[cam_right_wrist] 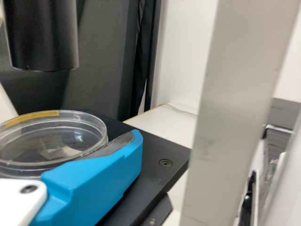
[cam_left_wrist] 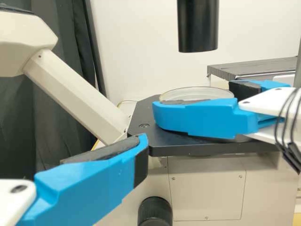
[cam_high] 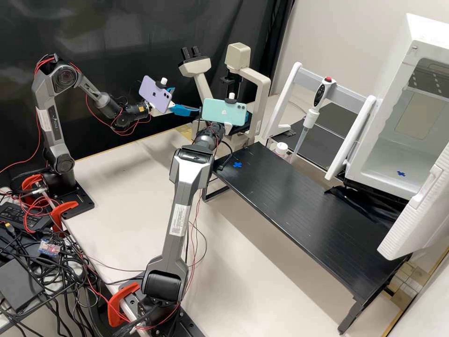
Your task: Move the petri dish to the bench
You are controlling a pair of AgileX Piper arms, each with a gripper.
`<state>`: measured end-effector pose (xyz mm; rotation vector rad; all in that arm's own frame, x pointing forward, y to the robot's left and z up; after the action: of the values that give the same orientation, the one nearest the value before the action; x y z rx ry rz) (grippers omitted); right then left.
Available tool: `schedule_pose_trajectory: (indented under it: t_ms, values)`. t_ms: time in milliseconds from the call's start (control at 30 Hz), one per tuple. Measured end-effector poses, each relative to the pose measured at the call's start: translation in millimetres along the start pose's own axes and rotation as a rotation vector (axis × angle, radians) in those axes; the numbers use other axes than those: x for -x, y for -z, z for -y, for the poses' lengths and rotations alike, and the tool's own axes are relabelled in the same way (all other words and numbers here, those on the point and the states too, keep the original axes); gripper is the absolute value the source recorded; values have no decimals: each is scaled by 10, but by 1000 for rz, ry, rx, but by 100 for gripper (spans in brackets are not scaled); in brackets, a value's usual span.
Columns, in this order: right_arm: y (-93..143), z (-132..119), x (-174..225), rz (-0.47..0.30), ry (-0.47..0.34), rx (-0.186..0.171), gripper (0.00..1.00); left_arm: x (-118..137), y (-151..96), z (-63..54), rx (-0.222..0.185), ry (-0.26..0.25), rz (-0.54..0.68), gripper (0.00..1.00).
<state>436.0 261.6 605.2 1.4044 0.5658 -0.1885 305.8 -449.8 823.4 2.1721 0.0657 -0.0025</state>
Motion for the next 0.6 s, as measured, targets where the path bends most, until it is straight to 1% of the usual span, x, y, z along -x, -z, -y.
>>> schedule_pose_trajectory:
  t_ms: [33, 100, 133, 267, 333, 433, 600]
  values:
    - [-3, 3, 0, 1, 1, -4, 0, 0, 0, 0, 0, 0, 0, 100]
    - [-6, 8, -3, 0, 0, 1, 0, 0, 0, 0, 0, 0, 0, 100]
    - [-4, 5, -3, -2, -2, 9, 0, 0, 0, 0, 0, 0, 0, 100]
    - [-28, 7, -14, 0, -9, 6, 0, 0, 0, 0, 0, 0, 0, 100]
    - [-43, 12, -15, 0, -9, 15, 0, 0, 0, 0, 0, 0, 0, 100]
    - [-73, 11, -15, 5, -11, 3, 0, 0, 0, 0, 0, 0, 0, 100]
    - [-126, 39, -4, -4, -31, -2, 0, 0, 0, 0, 0, 0, 0, 100]
